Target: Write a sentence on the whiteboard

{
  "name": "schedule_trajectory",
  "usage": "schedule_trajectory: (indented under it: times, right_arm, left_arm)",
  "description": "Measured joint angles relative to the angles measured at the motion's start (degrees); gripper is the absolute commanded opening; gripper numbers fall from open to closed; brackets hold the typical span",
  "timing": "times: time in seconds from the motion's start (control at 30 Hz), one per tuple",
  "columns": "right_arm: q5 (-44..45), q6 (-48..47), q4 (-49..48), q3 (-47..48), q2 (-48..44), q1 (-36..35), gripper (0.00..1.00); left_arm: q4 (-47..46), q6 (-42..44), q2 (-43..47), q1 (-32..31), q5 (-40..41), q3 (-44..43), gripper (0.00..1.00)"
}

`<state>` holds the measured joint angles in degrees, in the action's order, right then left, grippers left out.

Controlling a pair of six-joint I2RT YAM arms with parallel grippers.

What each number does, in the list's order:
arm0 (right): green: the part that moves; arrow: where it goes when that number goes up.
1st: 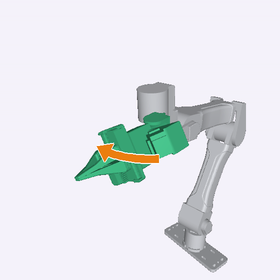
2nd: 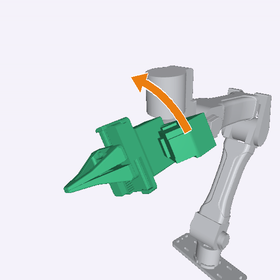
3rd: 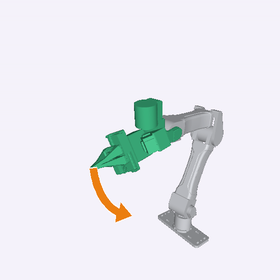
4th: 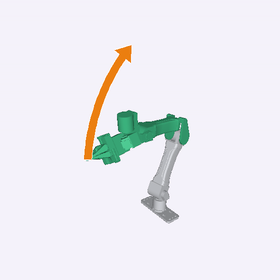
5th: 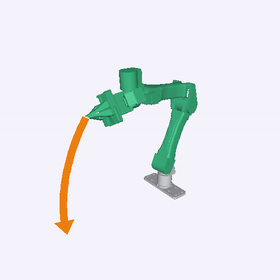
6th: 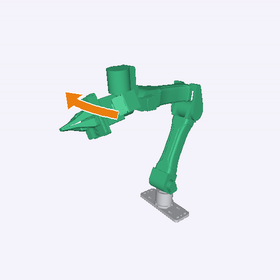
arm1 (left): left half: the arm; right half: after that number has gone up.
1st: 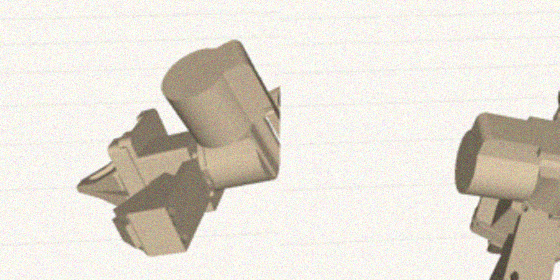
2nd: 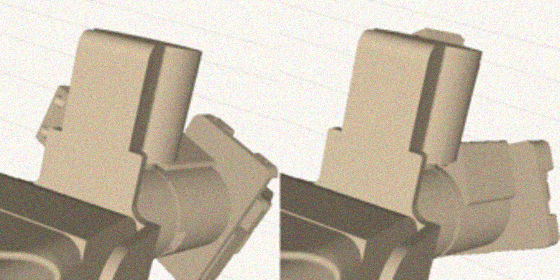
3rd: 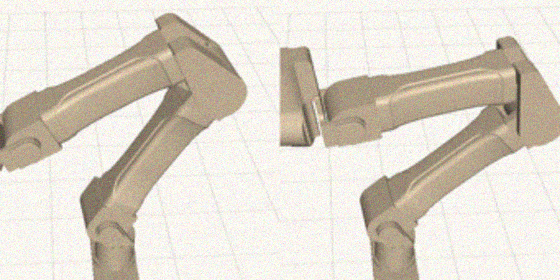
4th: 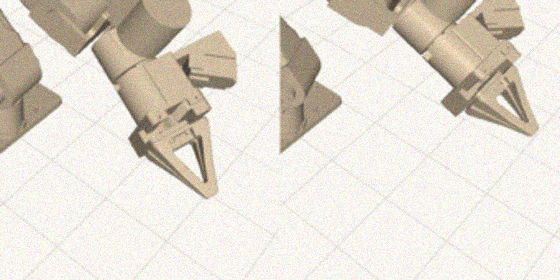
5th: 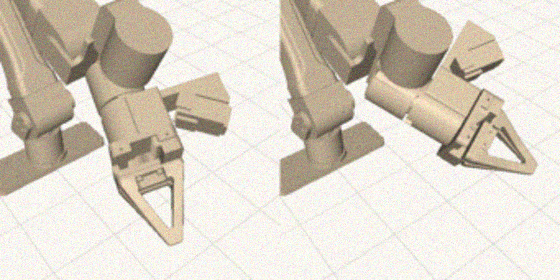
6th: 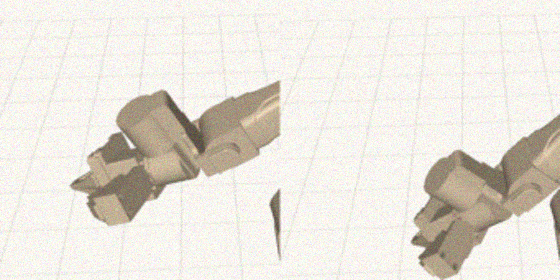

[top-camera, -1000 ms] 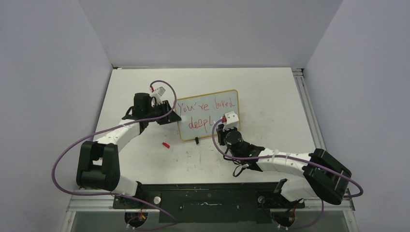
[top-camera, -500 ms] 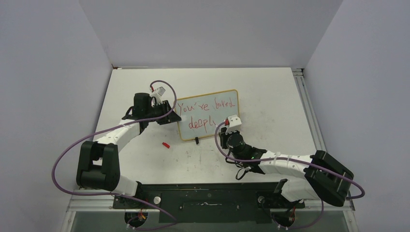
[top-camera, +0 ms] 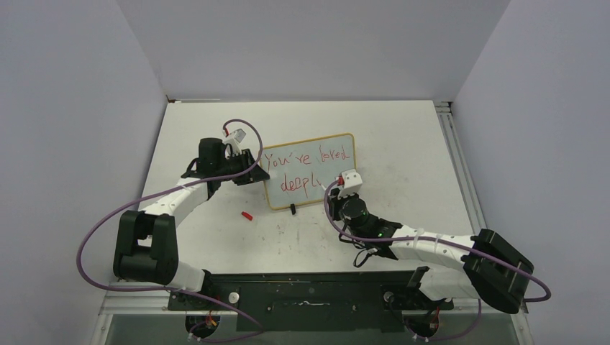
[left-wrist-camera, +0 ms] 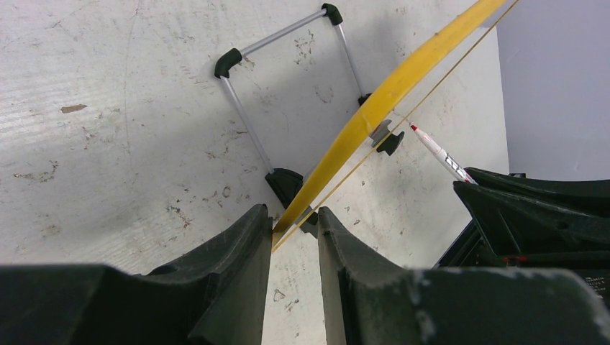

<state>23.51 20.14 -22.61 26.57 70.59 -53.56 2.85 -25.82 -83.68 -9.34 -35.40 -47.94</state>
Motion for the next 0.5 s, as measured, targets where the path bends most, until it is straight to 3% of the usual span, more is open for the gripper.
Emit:
schedule_trajectory:
  times: [0.5]
  right_arm:
    - [-0.31, -0.31, 0.61, 0.00, -3.26, 1.44, 0.05]
  left_arm:
    - [0.00, 0.00, 0.07, 0.00, 0.00, 0.00, 0.28]
